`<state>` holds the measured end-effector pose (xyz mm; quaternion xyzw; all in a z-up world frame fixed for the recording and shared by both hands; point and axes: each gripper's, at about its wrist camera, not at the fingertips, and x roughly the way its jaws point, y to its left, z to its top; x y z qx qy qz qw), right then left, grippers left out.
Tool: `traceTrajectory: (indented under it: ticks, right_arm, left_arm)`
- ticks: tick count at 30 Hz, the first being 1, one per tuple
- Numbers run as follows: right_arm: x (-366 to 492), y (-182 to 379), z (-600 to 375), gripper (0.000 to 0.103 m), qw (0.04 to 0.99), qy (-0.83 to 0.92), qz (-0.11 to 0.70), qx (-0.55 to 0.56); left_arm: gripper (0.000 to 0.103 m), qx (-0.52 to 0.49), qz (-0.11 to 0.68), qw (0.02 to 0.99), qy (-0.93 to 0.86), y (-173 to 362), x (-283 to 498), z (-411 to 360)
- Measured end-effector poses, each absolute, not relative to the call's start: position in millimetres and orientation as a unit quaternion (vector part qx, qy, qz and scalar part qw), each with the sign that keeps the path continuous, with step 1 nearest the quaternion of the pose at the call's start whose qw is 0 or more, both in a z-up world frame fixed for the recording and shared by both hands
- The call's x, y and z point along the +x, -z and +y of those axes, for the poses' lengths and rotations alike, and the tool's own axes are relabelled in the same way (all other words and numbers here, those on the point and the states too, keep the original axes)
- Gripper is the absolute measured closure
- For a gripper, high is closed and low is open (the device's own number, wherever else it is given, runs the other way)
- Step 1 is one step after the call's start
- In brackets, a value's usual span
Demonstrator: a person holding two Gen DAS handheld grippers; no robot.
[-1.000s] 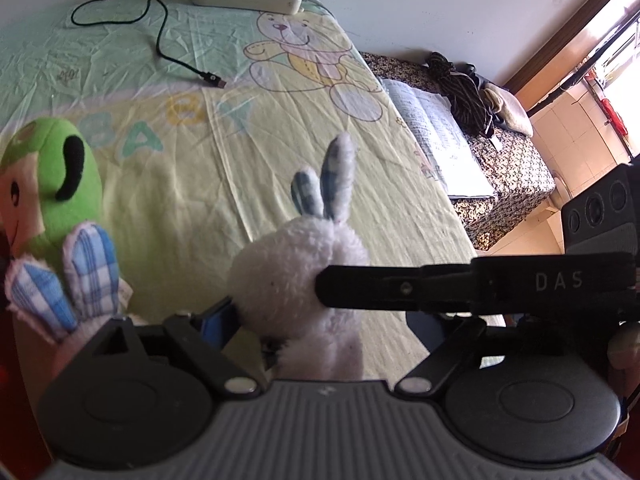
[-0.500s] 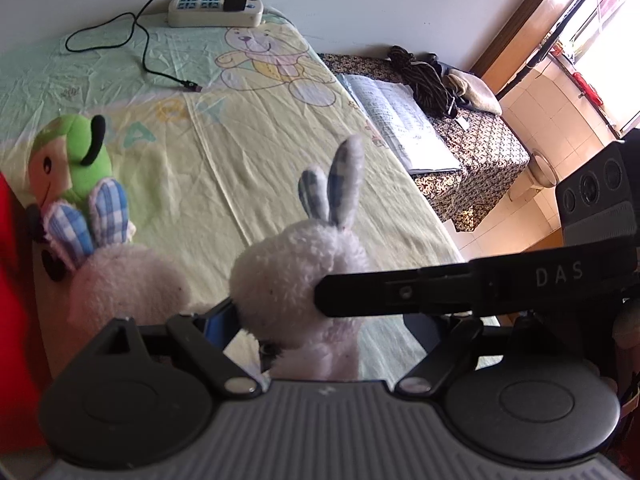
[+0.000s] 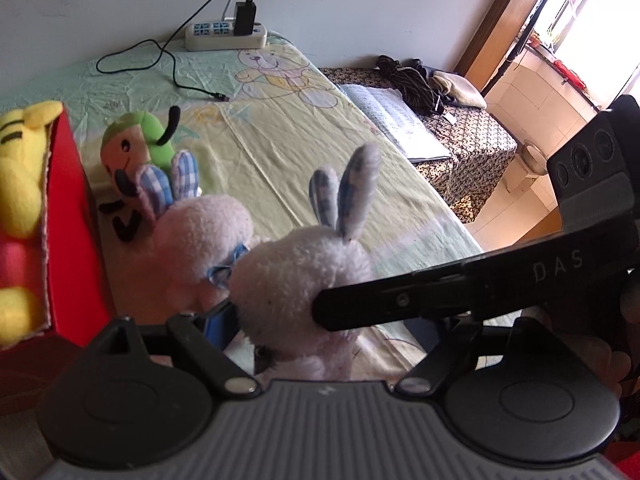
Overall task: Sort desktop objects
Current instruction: 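Lift the white bunny with the right gripper and carry it over the red box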
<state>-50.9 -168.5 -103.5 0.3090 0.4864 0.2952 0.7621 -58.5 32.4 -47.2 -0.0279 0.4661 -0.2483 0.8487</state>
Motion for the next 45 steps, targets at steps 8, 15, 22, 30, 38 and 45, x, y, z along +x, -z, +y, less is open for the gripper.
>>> traceTrajectory:
  ticks: [8, 15, 22, 30, 38, 45]
  right_arm:
    - [-75, 86, -108, 0.055, 0.768, -0.300, 0.470, 0.315]
    - [-83, 65, -55, 0.055, 0.776, -0.314, 0.447, 0.314]
    - [-82, 45, -6, 0.055, 0.789, -0.334, 0.417, 0.304]
    - [-63, 25, 39, 0.055, 0.801, -0.355, 0.390, 0.285]
    - [-31, 15, 81, 0.055, 0.815, -0.378, 0.370, 0.237]
    - [6, 30, 97, 0.055, 0.817, -0.380, 0.373, 0.219]
  left_arm:
    - [0.018, -0.014, 0.444, 0.855, 0.268, 24, -91, 95]
    - [0.018, -0.013, 0.415, 0.865, 0.280, 1, -108, 151]
    - [0.018, -0.019, 0.381, 0.879, 0.285, -23, -121, 204]
    - [0.018, -0.046, 0.350, 0.894, 0.276, -42, -119, 264]
    - [0.018, -0.047, 0.331, 0.913, 0.232, -42, -96, 300]
    - [0.018, -0.065, 0.348, 0.913, 0.204, -22, -56, 317]
